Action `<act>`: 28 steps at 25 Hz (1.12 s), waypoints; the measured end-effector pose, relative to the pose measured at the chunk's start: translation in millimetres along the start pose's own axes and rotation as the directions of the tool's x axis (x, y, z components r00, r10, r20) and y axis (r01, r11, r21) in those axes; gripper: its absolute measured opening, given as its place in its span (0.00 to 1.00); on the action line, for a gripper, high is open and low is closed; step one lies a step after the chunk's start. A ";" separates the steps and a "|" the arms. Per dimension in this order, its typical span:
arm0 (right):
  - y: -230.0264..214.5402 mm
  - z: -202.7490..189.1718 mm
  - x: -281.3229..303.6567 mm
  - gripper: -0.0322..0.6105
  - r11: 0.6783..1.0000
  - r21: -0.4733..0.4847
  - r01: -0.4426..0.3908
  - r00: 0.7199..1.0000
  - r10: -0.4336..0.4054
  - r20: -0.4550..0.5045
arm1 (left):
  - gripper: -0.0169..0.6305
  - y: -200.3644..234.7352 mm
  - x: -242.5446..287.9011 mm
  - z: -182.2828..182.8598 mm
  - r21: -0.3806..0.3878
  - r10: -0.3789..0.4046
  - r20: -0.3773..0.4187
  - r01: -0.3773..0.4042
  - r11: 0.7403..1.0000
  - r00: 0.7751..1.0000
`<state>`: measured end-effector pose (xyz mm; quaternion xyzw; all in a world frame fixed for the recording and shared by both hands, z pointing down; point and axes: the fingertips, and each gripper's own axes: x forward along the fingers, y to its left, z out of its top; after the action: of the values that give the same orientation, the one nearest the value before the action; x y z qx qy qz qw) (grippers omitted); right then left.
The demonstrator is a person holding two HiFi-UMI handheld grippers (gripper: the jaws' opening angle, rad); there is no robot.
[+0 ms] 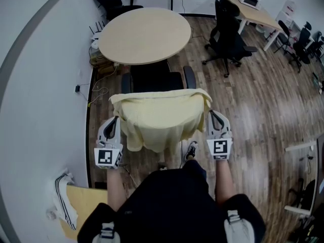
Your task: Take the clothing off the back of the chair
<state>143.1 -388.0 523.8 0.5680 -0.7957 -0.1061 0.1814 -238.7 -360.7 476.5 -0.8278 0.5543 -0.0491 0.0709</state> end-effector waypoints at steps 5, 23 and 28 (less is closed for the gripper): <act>-2.5 3.2 4.1 0.04 1.000 0.007 0.001 1.000 -0.001 0.004 | 0.03 3.0 2.6 1.3 0.001 0.006 0.000 -0.006 1.000 1.000; -13.3 15.6 18.5 0.06 0.998 0.032 0.052 0.997 -0.054 0.060 | 0.03 25.8 20.0 19.6 0.065 0.065 0.001 -0.065 0.996 0.998; -13.3 16.2 24.4 0.12 0.998 0.048 0.044 0.997 -0.048 0.065 | 0.07 30.1 27.3 18.2 0.090 0.064 -0.008 -0.063 0.994 0.998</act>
<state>141.0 -416.0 508.2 0.5865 -0.7903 -0.1104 0.1392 -252.8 -396.1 453.4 -0.8055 0.5780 -0.0763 0.1064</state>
